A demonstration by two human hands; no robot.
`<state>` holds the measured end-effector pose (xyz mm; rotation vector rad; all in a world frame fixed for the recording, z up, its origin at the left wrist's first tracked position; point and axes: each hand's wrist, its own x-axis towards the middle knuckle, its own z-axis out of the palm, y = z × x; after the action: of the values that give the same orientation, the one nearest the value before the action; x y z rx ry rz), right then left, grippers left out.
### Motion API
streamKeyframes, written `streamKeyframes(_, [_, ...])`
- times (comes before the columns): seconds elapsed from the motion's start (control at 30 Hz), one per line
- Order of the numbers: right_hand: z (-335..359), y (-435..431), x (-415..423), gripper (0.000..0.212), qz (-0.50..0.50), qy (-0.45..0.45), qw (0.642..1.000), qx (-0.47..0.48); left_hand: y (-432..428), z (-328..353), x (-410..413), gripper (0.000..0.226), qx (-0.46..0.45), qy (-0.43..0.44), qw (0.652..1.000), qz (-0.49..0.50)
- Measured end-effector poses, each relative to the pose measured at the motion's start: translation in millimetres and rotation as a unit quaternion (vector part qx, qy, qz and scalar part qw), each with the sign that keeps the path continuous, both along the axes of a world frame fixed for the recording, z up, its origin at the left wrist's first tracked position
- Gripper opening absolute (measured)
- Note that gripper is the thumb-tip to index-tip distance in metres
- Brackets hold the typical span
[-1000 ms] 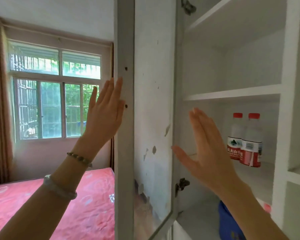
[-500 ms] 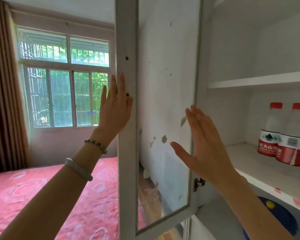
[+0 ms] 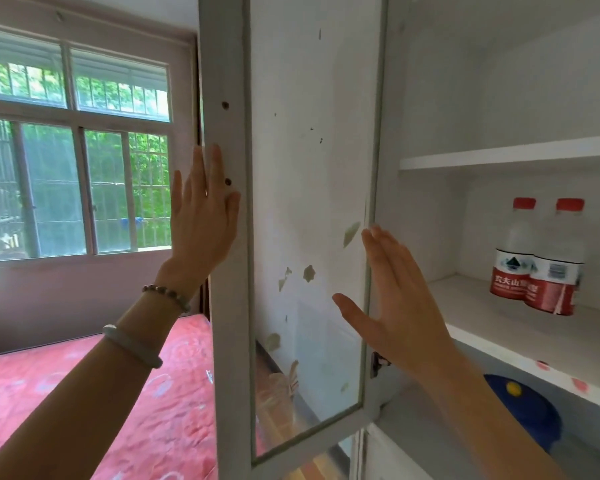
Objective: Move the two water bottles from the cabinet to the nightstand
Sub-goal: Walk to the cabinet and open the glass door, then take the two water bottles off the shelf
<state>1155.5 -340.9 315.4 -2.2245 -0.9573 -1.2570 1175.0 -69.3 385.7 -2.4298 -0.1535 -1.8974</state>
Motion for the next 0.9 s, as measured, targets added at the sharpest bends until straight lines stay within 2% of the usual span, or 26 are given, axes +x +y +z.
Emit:
streamKeyframes(0.13, [1.5,1.7,-7.6,0.077,-0.012,-0.005,1.0,-0.002,-3.9,-1.8,-4.1,0.057,0.0,-0.012,1.0,0.016])
streamKeyframes(0.3, [2.7,-3.0,-18.9,0.077,-0.036,-0.01,0.999,-0.001,-28.9,-14.7,-16.5,0.067,0.032,-0.004,0.999,0.026])
streamKeyframes(0.47, [0.4,-20.3,-31.4,0.077,-0.058,0.009,0.998,0.014,-78.9,-47.0,-19.0,0.068,0.079,0.026,0.987,-0.135])
streamKeyframes(0.67, [-15.9,-64.7,-51.5,0.077,-0.153,0.026,0.987,0.04,-160.4,-88.5,-0.4,0.065,0.072,0.096,0.945,-0.303])
streamKeyframes(0.9, [-22.2,-112.2,-65.4,0.074,-0.211,0.031,0.976,0.047,-245.2,-112.9,20.1,0.066,0.055,0.122,0.901,-0.412])
